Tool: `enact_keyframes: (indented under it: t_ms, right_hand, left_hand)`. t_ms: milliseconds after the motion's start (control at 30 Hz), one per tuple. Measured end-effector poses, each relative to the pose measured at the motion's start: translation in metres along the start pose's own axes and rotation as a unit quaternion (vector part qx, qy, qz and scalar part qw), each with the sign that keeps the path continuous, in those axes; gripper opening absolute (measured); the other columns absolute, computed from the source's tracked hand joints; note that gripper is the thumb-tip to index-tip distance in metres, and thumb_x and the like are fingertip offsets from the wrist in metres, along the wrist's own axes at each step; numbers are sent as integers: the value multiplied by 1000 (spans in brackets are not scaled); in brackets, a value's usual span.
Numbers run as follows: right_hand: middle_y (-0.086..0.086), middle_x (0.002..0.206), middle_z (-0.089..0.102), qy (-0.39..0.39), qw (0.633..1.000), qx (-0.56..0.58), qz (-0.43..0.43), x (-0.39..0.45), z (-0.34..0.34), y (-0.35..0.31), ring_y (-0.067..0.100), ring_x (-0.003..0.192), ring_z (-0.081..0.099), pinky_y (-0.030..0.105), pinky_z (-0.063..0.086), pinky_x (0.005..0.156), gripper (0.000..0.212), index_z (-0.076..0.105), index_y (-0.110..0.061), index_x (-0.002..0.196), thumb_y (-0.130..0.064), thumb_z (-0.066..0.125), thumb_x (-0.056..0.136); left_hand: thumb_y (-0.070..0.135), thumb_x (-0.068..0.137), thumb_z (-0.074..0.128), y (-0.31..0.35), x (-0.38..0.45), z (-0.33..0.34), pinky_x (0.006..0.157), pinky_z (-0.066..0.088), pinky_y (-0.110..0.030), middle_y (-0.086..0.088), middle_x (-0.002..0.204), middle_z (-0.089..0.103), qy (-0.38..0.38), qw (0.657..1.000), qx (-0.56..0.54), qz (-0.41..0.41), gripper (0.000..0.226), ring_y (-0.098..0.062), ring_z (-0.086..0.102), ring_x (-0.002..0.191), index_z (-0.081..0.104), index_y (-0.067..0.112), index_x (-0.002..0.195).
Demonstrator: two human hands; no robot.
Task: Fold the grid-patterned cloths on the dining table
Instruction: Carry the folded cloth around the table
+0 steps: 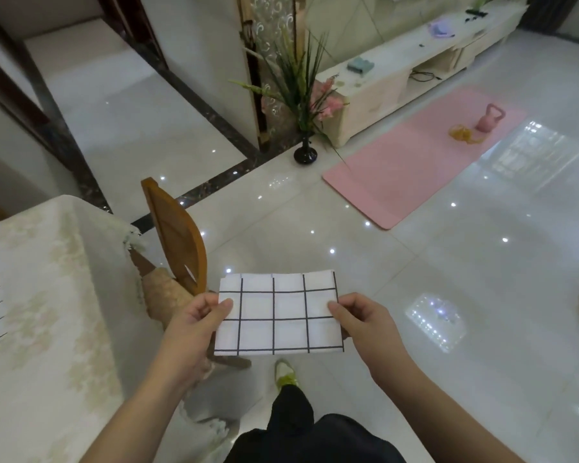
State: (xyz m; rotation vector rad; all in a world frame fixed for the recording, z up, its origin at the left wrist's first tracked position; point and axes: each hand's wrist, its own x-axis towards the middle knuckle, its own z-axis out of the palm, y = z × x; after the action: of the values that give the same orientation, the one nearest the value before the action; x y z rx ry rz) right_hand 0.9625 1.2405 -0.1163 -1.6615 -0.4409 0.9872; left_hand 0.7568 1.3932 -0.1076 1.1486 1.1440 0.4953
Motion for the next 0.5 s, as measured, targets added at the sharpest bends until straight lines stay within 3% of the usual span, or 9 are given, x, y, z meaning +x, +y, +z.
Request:
enact_keyframes:
  t_ms: [133,300,400,500]
  right_hand:
    - [2,64,57,-8,999,-32,-18,53,15,-32,12,60,54,22,50,62,17,68,-7,82,-22,66,90]
    - [23,76,63,-15,999,-39,-24,115,28,-71,22,67,58,41,54,70,15,69,-12,79,-23,66,89]
    - [27,78,59,-16,999,-33,-27,149,33,-88,27,71,56,53,53,79,16,68,-11,80,-24,67,89]
    - [15,75,58,-23,1000,-12,-16,182,38,-100,27,73,54,49,51,80,17,67,-9,80,-23,67,89]
  left_hand:
    - [20,90,63,24,52,-7,75,56,-40,-12,94,75,9,1000,-15,2,12,-29,72,86,69,12,96]
    - [31,87,67,65,108,-11,91,50,-60,-27,99,65,11,1000,1,28,19,-46,61,100,69,13,93]
    - [32,86,68,90,135,-12,92,51,-56,-16,96,70,6,999,21,37,18,-35,66,97,71,16,94]
    - [28,88,67,111,162,-8,91,53,-50,-9,88,71,15,999,23,42,12,-29,67,91,72,18,90]
